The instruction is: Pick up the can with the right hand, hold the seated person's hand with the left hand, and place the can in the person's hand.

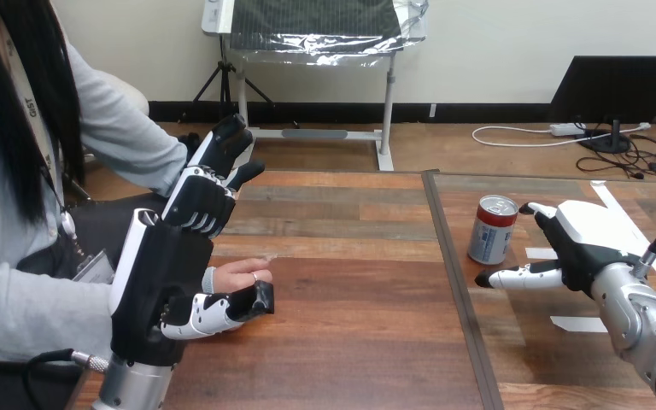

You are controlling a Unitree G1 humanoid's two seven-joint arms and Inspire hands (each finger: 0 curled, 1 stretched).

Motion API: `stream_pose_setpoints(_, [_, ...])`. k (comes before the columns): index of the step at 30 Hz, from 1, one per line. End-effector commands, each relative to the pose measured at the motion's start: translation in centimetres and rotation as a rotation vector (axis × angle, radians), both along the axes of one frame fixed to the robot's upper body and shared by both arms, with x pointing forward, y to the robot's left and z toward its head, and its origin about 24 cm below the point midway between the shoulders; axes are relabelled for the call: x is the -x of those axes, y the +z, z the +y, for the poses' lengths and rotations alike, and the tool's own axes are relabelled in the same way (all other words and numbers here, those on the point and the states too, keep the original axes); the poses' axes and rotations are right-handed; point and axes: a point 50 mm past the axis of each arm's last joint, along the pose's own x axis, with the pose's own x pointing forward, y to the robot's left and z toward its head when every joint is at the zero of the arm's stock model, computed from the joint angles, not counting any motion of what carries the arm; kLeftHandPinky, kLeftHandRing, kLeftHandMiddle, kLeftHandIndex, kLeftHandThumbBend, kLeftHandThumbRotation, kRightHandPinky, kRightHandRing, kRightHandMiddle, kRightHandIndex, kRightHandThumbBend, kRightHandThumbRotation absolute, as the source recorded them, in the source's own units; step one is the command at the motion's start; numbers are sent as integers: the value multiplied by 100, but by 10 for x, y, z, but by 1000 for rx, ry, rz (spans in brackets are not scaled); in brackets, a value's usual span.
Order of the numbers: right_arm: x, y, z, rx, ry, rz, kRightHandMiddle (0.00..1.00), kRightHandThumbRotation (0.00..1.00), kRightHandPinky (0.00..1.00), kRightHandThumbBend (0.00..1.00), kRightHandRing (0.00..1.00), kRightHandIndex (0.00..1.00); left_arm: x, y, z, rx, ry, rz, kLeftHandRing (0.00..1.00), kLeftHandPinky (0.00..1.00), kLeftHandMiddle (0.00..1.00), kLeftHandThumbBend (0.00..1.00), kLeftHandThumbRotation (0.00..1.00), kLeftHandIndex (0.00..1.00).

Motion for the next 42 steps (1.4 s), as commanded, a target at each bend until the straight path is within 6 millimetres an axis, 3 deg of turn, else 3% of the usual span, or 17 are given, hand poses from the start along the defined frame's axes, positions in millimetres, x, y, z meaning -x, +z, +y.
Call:
stream_pose_setpoints(1, [-24,31,11,5,32,-92,94,65,97,100,97,93,-7,13,-3,7,-2,-70,97,89,97,100,52,93])
stream_pose_setpoints(42, [-27,37,14,14,59,-106,96,62,100,100,99,96,-6,9,-6,19,1,-49,96,89,97,100,52,94])
